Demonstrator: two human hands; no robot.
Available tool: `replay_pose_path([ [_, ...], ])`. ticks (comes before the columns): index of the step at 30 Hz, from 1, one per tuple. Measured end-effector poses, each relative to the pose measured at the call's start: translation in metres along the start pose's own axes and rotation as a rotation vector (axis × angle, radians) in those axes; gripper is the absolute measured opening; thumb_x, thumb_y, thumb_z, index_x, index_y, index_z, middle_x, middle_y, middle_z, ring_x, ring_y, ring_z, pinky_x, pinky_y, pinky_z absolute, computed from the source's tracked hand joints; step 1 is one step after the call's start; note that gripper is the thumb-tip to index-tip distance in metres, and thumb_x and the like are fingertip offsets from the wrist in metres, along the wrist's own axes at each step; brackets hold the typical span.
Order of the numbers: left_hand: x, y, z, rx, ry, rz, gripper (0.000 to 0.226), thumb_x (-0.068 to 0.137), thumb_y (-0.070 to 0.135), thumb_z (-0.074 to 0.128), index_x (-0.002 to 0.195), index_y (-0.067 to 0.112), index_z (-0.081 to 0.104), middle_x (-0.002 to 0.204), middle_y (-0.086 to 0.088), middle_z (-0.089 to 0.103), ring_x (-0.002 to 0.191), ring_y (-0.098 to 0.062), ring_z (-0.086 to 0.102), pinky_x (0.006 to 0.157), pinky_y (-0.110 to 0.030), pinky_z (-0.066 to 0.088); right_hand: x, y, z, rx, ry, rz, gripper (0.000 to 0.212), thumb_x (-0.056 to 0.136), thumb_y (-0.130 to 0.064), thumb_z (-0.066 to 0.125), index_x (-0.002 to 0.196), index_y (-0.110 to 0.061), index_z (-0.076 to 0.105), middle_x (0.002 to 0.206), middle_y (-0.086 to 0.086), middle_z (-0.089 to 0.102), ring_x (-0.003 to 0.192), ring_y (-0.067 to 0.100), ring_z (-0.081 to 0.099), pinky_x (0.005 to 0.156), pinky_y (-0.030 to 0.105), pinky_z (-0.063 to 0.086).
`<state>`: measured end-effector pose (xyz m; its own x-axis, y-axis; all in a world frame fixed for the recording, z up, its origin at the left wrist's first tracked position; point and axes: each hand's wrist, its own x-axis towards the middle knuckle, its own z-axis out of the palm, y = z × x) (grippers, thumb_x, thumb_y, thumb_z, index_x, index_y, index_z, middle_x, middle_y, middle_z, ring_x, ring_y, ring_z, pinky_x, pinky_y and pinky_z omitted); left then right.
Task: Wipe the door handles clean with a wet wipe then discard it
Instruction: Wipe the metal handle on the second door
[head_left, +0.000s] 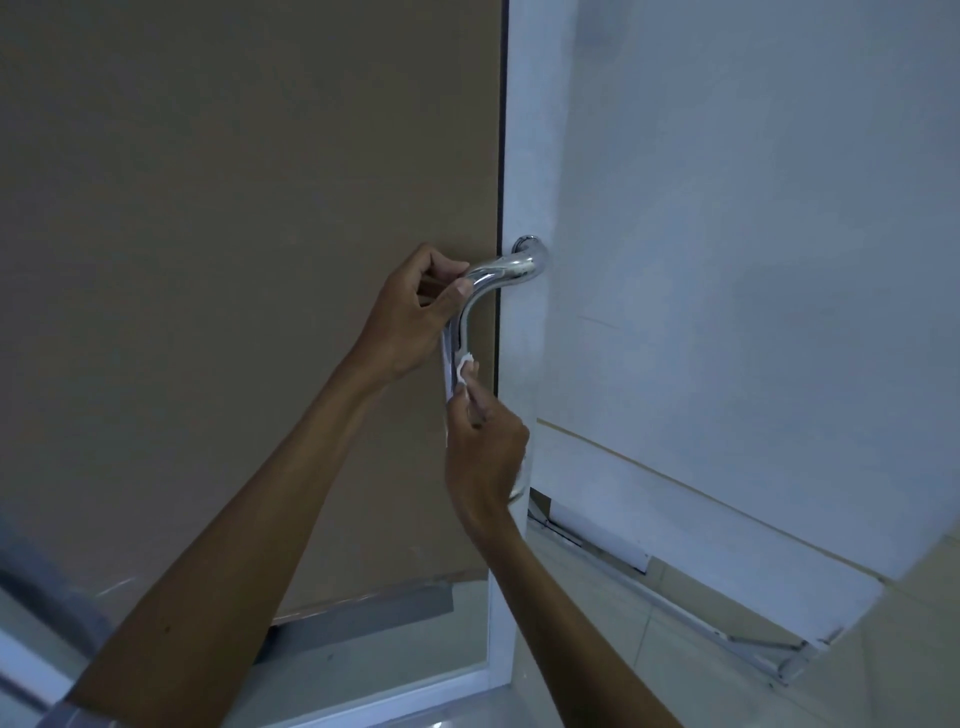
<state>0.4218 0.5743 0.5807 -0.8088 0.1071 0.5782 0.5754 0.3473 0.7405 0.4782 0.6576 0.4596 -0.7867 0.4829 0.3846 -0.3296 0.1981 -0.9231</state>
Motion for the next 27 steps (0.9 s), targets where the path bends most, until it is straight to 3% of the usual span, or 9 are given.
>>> replay_pose_path([
  [5,0.0,-0.001,0.0,-0.008,-0.002,0.017,0.009,0.103,0.022,0.066,0.105,0.014,0.062,0.113,0.011,0.07,0.09,0.007,0.061,0.085,-0.019,0.051,0.007,0.011,-0.008,-0.158,-0.05,-0.026,0.023,0.104,-0.025,0.062,0.115,-0.028,0.081,0.06,-0.007,0.06,0.041,0.0,0.043,0.044,0.012,0.028],
  [10,0.0,-0.003,0.0,-0.012,-0.002,0.011,0.015,0.103,0.023,0.066,0.108,0.009,0.063,0.113,0.012,0.07,0.092,0.004,0.062,0.089,-0.028,0.053,0.016,0.013,-0.005,-0.216,-0.056,-0.048,0.027,0.105,-0.028,0.057,0.107,-0.023,0.083,0.06,-0.01,0.056,0.043,-0.001,0.042,0.043,0.012,0.03],
  [13,0.0,-0.005,0.001,-0.013,0.006,0.012,0.015,0.103,0.021,0.065,0.109,0.008,0.063,0.111,0.011,0.07,0.092,0.003,0.062,0.087,-0.025,0.051,-0.005,0.031,-0.015,-0.223,-0.109,0.011,0.026,0.105,-0.021,0.06,0.09,-0.015,0.08,0.052,-0.013,0.05,0.042,-0.002,0.05,0.042,0.012,0.029],
  [15,0.0,-0.005,0.001,-0.012,0.009,0.013,0.016,0.103,0.02,0.065,0.11,0.006,0.063,0.11,0.011,0.069,0.091,0.004,0.061,0.085,-0.021,0.05,-0.007,0.034,-0.019,-0.221,-0.12,0.054,0.03,0.105,-0.021,0.059,0.079,-0.02,0.073,0.047,-0.013,0.042,0.045,-0.004,0.051,0.042,0.015,0.027],
  [18,0.0,-0.004,0.001,-0.016,0.01,0.005,0.013,0.103,0.021,0.064,0.108,0.008,0.062,0.11,0.01,0.069,0.09,0.004,0.061,0.084,-0.021,0.05,0.003,0.035,-0.007,-0.258,-0.045,0.031,0.026,0.104,-0.024,0.059,0.094,-0.021,0.083,0.049,-0.015,0.035,0.039,0.003,0.037,0.048,0.019,0.021],
  [21,0.0,-0.005,0.002,-0.025,0.012,0.006,0.017,0.103,0.02,0.065,0.109,0.005,0.062,0.11,0.012,0.07,0.09,0.003,0.061,0.086,-0.027,0.051,-0.01,0.045,0.001,-0.246,0.003,0.073,0.035,0.101,-0.039,0.052,0.116,-0.029,0.081,0.056,-0.014,0.046,0.049,0.001,0.041,0.058,0.024,0.037],
  [23,0.0,-0.005,0.002,-0.029,0.012,0.003,0.02,0.103,0.021,0.065,0.109,0.002,0.062,0.11,0.012,0.07,0.09,0.001,0.061,0.086,-0.03,0.052,-0.021,0.057,-0.005,-0.276,-0.024,0.164,0.046,0.099,-0.048,0.043,0.115,-0.026,0.081,0.065,-0.007,0.055,0.061,0.009,0.054,0.062,0.027,0.041],
  [25,0.0,-0.005,0.001,-0.029,0.006,0.004,0.019,0.103,0.021,0.065,0.108,0.003,0.061,0.111,0.011,0.07,0.09,0.0,0.061,0.087,-0.031,0.052,-0.023,0.069,-0.009,-0.248,-0.057,0.235,0.035,0.104,-0.036,0.05,0.109,-0.022,0.082,0.066,-0.009,0.051,0.066,0.016,0.058,0.056,0.027,0.035],
  [27,0.0,-0.005,0.001,-0.032,0.007,0.001,0.02,0.103,0.022,0.065,0.11,0.003,0.062,0.108,0.012,0.069,0.089,0.0,0.061,0.086,-0.031,0.052,-0.021,0.073,-0.004,-0.218,-0.041,0.235,0.03,0.104,-0.032,0.054,0.107,-0.022,0.083,0.063,-0.009,0.052,0.061,0.012,0.053,0.052,0.023,0.03],
])
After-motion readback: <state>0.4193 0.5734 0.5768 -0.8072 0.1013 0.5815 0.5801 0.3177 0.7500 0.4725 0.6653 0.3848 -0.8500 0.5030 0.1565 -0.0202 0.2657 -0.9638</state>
